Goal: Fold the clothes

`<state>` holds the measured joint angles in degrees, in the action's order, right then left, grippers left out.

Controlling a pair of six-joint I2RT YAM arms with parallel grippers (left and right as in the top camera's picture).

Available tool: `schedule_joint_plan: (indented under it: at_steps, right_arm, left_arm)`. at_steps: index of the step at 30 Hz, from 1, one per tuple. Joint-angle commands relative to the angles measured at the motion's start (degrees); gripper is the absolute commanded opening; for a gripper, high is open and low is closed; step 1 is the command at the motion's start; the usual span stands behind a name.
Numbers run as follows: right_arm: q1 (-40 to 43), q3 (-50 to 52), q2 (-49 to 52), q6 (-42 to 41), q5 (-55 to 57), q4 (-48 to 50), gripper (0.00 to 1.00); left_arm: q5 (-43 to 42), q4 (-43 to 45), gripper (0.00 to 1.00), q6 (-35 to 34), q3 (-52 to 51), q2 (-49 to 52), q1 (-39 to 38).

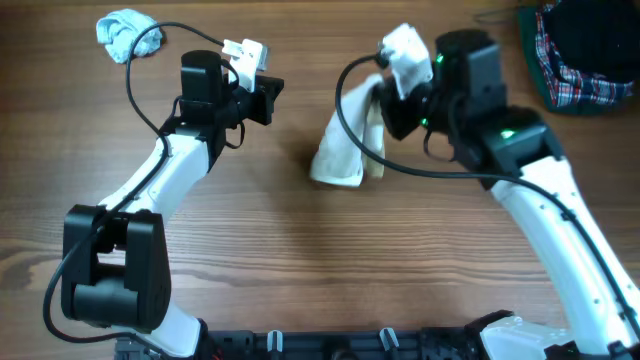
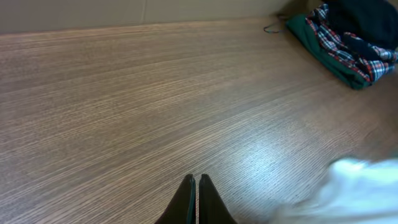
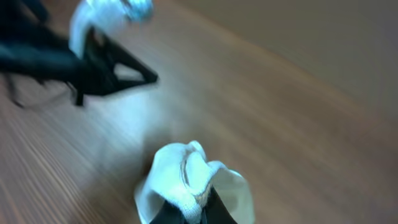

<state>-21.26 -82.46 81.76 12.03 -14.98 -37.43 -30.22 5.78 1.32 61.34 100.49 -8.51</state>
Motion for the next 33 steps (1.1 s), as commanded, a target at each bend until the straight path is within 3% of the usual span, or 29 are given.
schedule_joint_plan:
  at_steps: [1, 2, 4, 9, 12, 13, 14, 17, 21, 25, 30, 33]
  right_arm:
    - [-0.3, -9.4, -0.7, 10.1, -14.0, 0.7, 0.04]
    - [-0.8, -10.2, -0.7, 16.9, -18.9, 0.7, 0.04]
    - [-1.4, -10.1, -0.4, 22.8, -19.3, -0.8, 0.04]
    - [-1.4, -10.0, 3.9, 28.2, -21.8, -11.5, 0.04]
    - [-1.4, -10.0, 5.2, 30.4, -25.1, -12.1, 0.04]
    - [-1.4, -10.0, 5.2, 30.7, -25.8, -11.9, 0.04]
    - [-1.4, -10.0, 5.1, 31.5, -26.3, -11.9, 0.04]
    - [-1.4, -10.0, 5.2, 31.3, -27.4, -12.0, 0.04]
    - [-1.4, -10.0, 5.2, 30.8, -27.5, -13.0, 0.04]
    - [-1.4, -10.0, 5.2, 30.8, -27.5, -13.5, 0.04]
    - [-1.4, -10.0, 5.2, 30.9, -27.5, -13.9, 0.04]
    - [-1.4, -10.0, 5.2, 30.9, -27.5, -14.1, 0.04]
  left_arm:
    - [0.3, -0.1, 0.04, -0.7, 0.3, -3.1, 1.2]
    - [0.3, -0.3, 0.04, -0.7, 0.3, -4.1, 1.8]
    - [0.3, -0.9, 0.04, -0.7, 0.3, -5.8, 3.4]
    - [-1.0, -3.2, 0.04, -0.7, 0.3, -7.3, 6.7]
    - [-9.0, -9.4, 0.04, 0.0, 0.3, -7.3, 6.7]
    - [-11.6, -12.6, 0.05, 2.0, 0.3, -7.3, 6.7]
    - [-16.6, -16.5, 0.07, 8.5, 0.3, -7.3, 6.6]
    - [-26.4, -26.5, 0.24, 23.0, 0.3, -7.3, 6.2]
    - [-33.9, -30.5, 0.50, 28.7, 0.3, -7.3, 6.1]
    - [-39.4, -33.1, 0.59, 30.7, 0.3, -7.3, 6.0]
    - [-41.8, -43.4, 0.59, 42.3, 0.3, -7.3, 6.0]
    - [-42.6, -44.4, 0.60, 43.8, 0.3, -7.3, 6.0]
